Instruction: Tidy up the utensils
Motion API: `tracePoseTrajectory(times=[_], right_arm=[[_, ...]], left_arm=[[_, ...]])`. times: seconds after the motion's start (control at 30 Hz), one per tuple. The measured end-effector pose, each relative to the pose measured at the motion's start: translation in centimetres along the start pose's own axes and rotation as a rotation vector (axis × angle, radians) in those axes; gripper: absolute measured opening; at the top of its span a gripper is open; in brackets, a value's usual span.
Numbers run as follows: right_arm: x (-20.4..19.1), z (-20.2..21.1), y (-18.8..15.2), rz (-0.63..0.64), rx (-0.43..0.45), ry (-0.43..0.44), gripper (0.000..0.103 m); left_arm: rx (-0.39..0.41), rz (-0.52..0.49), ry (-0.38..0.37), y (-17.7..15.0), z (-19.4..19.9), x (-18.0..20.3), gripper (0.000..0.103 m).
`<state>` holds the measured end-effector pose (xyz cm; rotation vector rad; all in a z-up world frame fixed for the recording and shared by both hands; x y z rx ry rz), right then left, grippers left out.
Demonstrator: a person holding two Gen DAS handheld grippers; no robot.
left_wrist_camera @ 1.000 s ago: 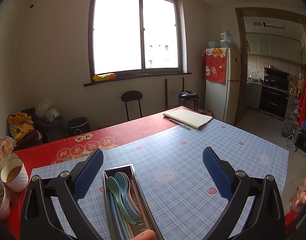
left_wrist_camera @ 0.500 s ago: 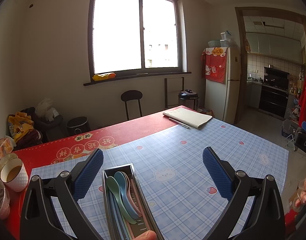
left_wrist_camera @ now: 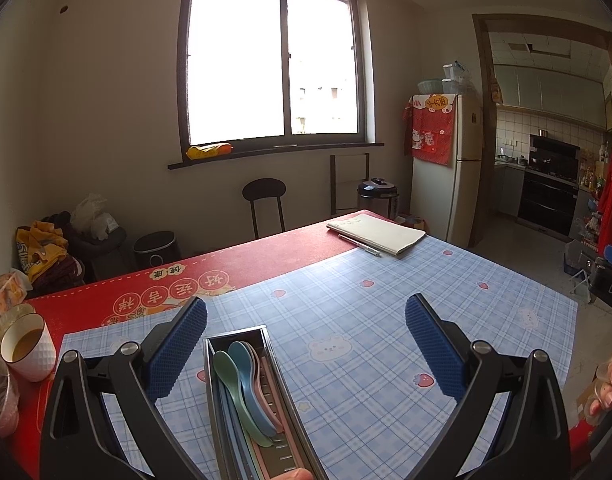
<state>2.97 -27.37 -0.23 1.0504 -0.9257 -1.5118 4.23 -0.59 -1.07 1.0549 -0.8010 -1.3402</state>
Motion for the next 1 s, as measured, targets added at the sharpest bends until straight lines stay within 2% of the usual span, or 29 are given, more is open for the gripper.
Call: tracePoseTrajectory(times=[0.43,0.53,0.63,0.87,1.0], right_arm=[[0.2,-0.1,0.1,0.003,0.001,0.0,0.088],[0.2,0.0,0.1,0.003,0.001,0.001,0.088],[0.2,0.0,0.2,0.004,0.002,0.001,0.088],[0.1,-0.1,0.3,0.007,0.0,0.003,0.088],[0.1,-0.1,0.3,0.006,0.001,0.003,0.088]], left_arm=[[-0.001,0.017,0.001,-0.2,0.3,-0.2,0.097],[0.031,0.018,0.042,-0.1,0.6,-0.4,0.097],[0.041,0.005,0.044,-0.2,0.9,-0.3,0.097],[-0.004,0.033,0.035,0.1,0.4,-0.6,0.097],[0.007,0.015,0.035,0.2,0.6,-0.5,0.097]])
Point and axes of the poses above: each gripper's, at about its wrist camera, not at the fingertips, and z roughly against the way its jaws point, x to its right, y to its top, the point moved 4 cm from there along -z, roughly the way its jaws point, and after that the axes turned 10 degrees about y, right-handed, at the moved point
